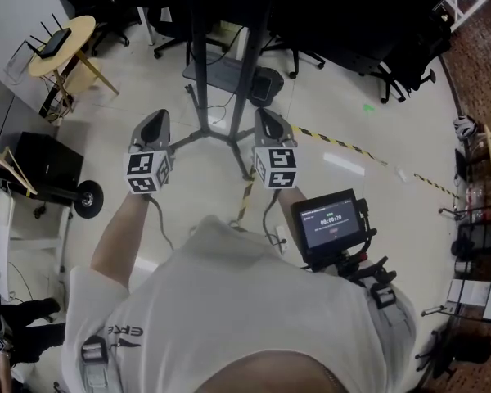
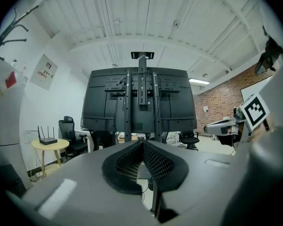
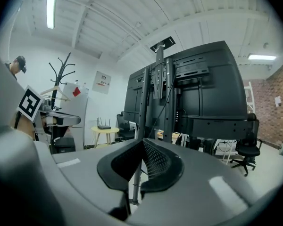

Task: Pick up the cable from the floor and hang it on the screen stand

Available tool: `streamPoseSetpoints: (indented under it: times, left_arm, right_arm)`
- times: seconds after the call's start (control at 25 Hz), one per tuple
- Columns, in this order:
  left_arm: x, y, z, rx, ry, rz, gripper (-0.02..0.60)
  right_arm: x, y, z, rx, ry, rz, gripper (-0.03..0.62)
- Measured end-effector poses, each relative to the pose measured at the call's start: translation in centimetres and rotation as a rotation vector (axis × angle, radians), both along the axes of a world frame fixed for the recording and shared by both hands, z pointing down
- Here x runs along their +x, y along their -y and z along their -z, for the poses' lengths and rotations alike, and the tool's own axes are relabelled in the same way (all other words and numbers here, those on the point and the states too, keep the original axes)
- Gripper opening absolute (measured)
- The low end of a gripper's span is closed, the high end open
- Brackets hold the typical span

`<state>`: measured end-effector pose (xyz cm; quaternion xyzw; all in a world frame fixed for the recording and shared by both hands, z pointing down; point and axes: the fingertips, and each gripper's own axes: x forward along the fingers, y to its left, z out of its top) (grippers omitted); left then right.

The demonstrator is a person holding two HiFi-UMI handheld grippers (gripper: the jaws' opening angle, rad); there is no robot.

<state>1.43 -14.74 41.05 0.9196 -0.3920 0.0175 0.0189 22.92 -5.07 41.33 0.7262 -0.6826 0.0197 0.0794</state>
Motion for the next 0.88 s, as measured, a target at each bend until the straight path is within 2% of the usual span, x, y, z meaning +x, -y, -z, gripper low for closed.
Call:
streamPoseSetpoints:
  times: [0.44,0.88]
  left_arm:
    - [-2.9,-1.3,-2.6,-0.023,0.011,0.05,0.003]
    - [-2.4,-1.8,-3.7,-0.036,0.023,0.026,0.003]
  right_arm:
    - [0.8,-1.5,-1.9,-0.008,0.047,-0.034,0.012]
    - [0.9,-2.0,-2.2,-0.012,0.06,-0.047,0.012]
